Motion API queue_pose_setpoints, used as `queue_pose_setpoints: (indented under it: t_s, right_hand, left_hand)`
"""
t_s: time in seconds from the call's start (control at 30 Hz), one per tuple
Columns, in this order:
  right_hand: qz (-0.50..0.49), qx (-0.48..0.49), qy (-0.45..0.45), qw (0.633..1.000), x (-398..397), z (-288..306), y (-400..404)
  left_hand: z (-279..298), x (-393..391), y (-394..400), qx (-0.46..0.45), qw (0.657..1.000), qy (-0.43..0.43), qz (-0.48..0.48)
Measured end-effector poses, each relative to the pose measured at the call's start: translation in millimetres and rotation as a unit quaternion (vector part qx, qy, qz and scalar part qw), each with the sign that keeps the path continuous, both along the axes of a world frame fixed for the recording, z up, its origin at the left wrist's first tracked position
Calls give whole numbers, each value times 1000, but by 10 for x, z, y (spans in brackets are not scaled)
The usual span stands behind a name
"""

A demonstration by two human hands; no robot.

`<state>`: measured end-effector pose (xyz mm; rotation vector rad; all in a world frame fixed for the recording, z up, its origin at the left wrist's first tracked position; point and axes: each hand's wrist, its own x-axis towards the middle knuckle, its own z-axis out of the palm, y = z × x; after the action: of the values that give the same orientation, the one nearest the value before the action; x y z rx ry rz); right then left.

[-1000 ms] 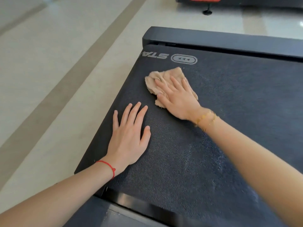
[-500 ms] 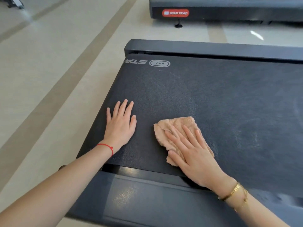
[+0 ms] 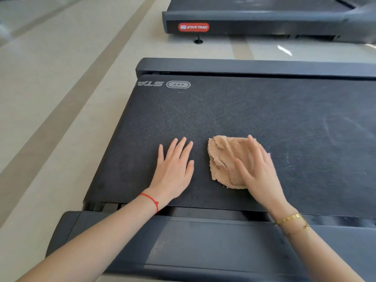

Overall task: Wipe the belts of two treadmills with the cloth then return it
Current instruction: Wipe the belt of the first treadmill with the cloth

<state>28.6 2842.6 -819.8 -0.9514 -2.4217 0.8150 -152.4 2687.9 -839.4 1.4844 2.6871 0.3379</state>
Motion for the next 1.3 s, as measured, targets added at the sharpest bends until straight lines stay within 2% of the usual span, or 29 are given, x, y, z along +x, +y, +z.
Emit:
queue_pose_setpoints:
  t_s: [0.07,0.17,0.6,0.9,1.17,1.3]
  right_hand:
    - [-60,34,-72,995,63,-50,91]
    - [-73,6,-140,988,59,-131,169]
    - [2,-9,67,998,-77,-217,79]
    - [12,-39,64,997,-186,-60,58]
    - [-17,-224,85,971,-320,90,-30]
    - [-9,-264,80,961,-448,199,-82]
  left_hand:
    - [-9,48,41,-1,1000,-2,-6]
    - [-46,104,82,-3,1000,-10,-4]
    - [-144,161,59,6,1000,9,10]
    - [-72,152,27,35,999,-28,15]
    - [139,5,-93,73,995,-61,18]
    - [264,-172,-185,76,995,-64,30]
